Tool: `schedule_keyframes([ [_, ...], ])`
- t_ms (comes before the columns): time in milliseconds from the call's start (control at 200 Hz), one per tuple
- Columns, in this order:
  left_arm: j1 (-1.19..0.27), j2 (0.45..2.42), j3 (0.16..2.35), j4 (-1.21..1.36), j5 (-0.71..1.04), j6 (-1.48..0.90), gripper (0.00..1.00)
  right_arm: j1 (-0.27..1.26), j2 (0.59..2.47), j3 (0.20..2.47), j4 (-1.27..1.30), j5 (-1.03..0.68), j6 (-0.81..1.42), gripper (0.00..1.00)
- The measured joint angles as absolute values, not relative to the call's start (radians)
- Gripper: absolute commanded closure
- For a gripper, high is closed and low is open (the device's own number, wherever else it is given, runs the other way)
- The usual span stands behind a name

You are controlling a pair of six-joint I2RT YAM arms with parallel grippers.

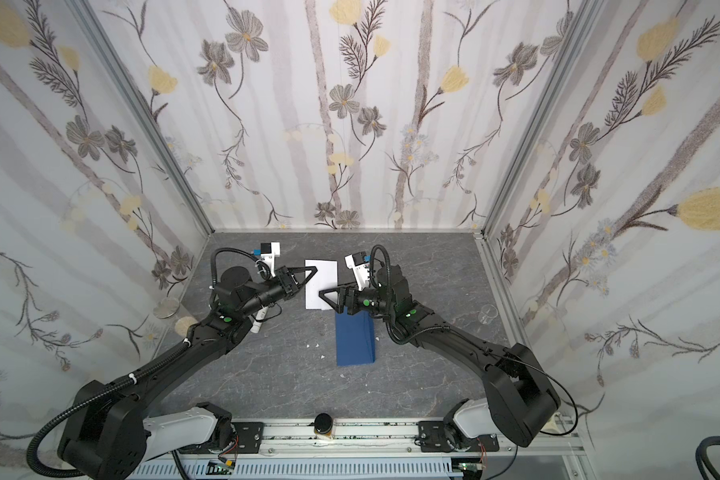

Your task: Place the letter into the envelope and seal it

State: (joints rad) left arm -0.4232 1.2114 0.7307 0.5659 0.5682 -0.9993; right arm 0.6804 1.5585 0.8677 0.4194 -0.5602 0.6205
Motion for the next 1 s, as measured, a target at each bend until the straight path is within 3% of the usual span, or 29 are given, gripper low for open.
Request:
schedule_keyframes([
  [170, -0.434, 1.212, 0.731, 0.580, 0.554, -1.018, 1.00, 0.680, 1.559, 0.868, 0.436, -0.575, 0.636, 0.34],
  [295, -0.438, 1.213, 0.731, 0.597, 0.548, -1.021, 1.00, 0.680, 1.559, 0.868, 0.460, -0.582, 0.645, 0.47],
  [700, -0.439, 1.224, 0.707, 0.610, 0.527, -1.024, 1.00, 0.680, 1.556, 0.853, 0.467, -0.595, 0.654, 0.70],
  [815, -0.439, 1.225, 0.699, 0.611, 0.524, -1.021, 1.00, 0.680, 1.555, 0.848, 0.467, -0.595, 0.654, 0.81],
  [865, -0.439, 1.225, 0.696, 0.611, 0.522, -1.021, 0.92, 0.680, 1.553, 0.844, 0.467, -0.595, 0.654, 0.87],
  [939, -0.439, 1.224, 0.691, 0.611, 0.516, -1.018, 0.71, 0.680, 1.553, 0.843, 0.467, -0.595, 0.656, 1.00],
  [999, -0.439, 1.222, 0.686, 0.612, 0.507, -1.018, 0.62, 0.680, 1.553, 0.843, 0.467, -0.595, 0.664, 1.00],
])
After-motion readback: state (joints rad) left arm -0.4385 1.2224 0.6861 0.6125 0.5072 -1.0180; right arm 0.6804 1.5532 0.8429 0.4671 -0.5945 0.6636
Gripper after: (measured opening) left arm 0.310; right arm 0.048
